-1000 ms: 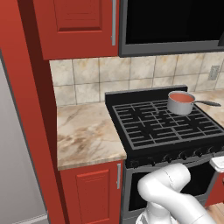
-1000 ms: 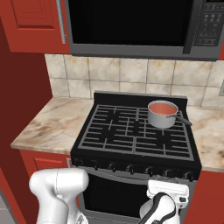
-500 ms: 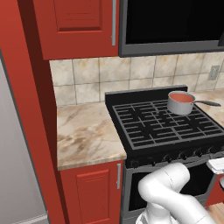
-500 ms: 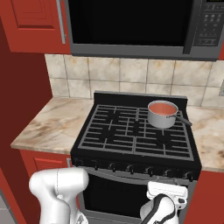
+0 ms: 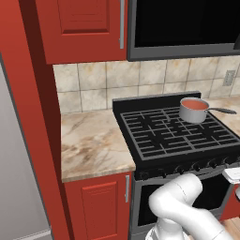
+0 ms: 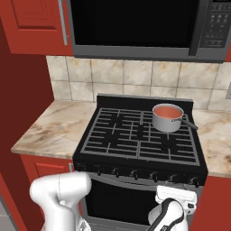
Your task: Wait until the marinara sauce is simmered to a deep red color and then turn off the stove.
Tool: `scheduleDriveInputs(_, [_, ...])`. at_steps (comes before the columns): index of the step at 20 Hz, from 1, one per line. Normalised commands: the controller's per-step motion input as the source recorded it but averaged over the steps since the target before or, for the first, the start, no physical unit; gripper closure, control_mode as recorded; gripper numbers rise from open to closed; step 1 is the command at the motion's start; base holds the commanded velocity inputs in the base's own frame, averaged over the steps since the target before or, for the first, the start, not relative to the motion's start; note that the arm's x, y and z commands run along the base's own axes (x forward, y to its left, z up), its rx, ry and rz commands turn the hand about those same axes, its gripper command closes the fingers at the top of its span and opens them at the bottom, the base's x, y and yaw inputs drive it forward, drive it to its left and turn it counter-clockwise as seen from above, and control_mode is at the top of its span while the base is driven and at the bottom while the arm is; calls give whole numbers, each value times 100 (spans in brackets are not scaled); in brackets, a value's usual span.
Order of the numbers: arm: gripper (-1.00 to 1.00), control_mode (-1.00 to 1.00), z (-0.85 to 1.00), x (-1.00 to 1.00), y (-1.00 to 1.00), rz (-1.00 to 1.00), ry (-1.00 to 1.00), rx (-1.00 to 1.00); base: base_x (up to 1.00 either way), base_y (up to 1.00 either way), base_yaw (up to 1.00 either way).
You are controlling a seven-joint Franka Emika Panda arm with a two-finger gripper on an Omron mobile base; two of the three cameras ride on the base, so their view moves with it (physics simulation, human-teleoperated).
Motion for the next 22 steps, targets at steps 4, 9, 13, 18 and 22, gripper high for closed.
scheduleDriveInputs(4, [-100, -100, -13, 18, -9, 0, 0, 0, 0, 0, 0])
scheduleDriveInputs(9, [-100, -100, -19, 19, -8, 0, 0, 0, 0, 0, 0])
scheduleDriveInputs(13, [-100, -100, -24, 15, -9, 0, 0, 0, 0, 0, 0])
scheduleDriveInputs(18, [-100, -100, -23, 9, -6, 0, 0, 0, 0, 0, 0])
scheduleDriveInputs(22, [-100, -100, -19, 3, 0, 0, 0, 0, 0, 0, 0])
